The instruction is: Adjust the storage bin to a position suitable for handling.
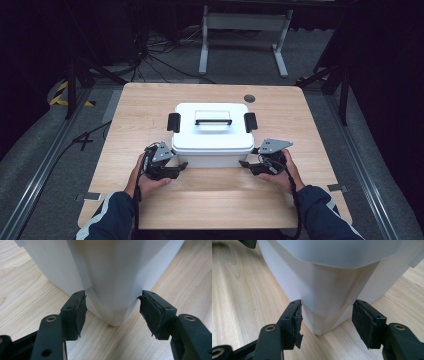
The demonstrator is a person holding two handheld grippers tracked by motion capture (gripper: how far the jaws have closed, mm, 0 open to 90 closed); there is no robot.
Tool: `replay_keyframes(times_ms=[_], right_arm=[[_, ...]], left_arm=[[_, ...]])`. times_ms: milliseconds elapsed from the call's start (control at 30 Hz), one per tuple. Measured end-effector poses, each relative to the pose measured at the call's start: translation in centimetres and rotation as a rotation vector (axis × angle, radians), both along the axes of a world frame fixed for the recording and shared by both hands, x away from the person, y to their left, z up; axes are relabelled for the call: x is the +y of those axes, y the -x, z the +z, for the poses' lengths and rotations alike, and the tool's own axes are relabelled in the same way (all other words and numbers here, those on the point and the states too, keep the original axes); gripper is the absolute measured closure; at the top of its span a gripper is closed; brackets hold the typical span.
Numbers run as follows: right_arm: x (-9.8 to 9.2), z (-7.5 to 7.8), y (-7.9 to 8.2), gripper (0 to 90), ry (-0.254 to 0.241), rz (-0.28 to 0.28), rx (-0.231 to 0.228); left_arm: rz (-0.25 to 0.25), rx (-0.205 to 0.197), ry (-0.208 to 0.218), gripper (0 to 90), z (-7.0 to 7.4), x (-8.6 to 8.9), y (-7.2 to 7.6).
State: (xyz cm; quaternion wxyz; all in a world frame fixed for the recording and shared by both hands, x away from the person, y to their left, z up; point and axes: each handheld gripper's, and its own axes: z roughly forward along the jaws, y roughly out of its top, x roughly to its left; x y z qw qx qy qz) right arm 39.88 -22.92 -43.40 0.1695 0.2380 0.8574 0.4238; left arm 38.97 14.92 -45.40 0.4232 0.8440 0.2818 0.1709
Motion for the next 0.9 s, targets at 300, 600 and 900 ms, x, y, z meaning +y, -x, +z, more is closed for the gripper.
replay_keyframes(times_ms=[300,600,900], right_arm=[[1.4,-0.2,-0.7,44.5,0.006,0.012,-0.002],[1.1,0.0,-0.6,43.8,0.041,0.034,0.014],[-1.3,1.7,-0.6,42.2,0.072,0.056,0.045]], left_arm=[[0.026,0.015,0.041,37.2,0.2,1.4,-0.9],[0.021,0.039,0.012,33.2,0.3,2.1,-0.5],[0.060,0.126,-0.105,23.1,-1.4,5.3,0.9]])
